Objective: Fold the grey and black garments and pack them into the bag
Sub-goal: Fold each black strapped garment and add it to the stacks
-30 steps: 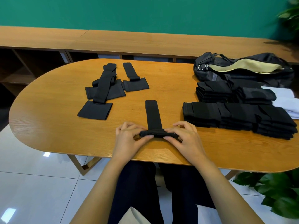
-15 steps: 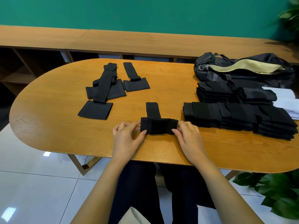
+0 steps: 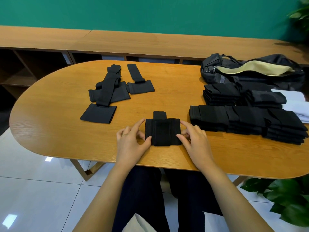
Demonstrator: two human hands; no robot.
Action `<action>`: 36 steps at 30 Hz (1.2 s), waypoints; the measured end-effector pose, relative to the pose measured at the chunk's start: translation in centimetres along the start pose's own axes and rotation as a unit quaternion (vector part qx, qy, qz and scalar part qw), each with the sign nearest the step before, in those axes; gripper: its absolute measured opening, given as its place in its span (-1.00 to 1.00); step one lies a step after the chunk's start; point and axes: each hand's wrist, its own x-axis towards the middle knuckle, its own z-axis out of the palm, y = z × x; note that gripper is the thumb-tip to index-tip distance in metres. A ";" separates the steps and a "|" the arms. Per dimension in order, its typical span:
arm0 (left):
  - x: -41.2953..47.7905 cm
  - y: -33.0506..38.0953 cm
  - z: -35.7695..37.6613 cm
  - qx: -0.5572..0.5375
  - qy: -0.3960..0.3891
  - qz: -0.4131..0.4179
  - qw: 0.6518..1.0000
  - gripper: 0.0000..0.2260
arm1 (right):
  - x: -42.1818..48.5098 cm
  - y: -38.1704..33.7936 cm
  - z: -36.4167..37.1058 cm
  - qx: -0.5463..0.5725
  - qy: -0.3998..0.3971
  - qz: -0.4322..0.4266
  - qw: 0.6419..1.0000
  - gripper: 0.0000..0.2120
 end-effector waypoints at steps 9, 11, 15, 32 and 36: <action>0.2 -0.2 -0.1 0.011 -0.072 0.057 0.996 -0.44 | -0.1 0.1 0.3 -0.070 0.022 -0.104 0.992 -0.63; 0.3 -0.3 0.0 0.015 -0.123 0.082 0.989 -0.38 | -0.1 0.1 0.3 -0.086 -0.002 -0.118 0.989 -0.60; 0.5 -0.7 0.2 0.038 -0.140 0.095 0.985 -0.45 | 0.0 0.2 0.4 -0.079 -0.019 -0.110 0.991 -0.57; 0.1 -0.3 0.1 -0.006 -0.086 0.103 0.991 -0.44 | -0.1 0.4 0.4 -0.056 0.006 -0.165 0.985 -0.66; 0.2 -0.4 0.2 -0.008 -0.061 0.108 0.992 -0.62 | -0.1 0.2 0.2 -0.039 0.018 -0.165 0.985 -0.68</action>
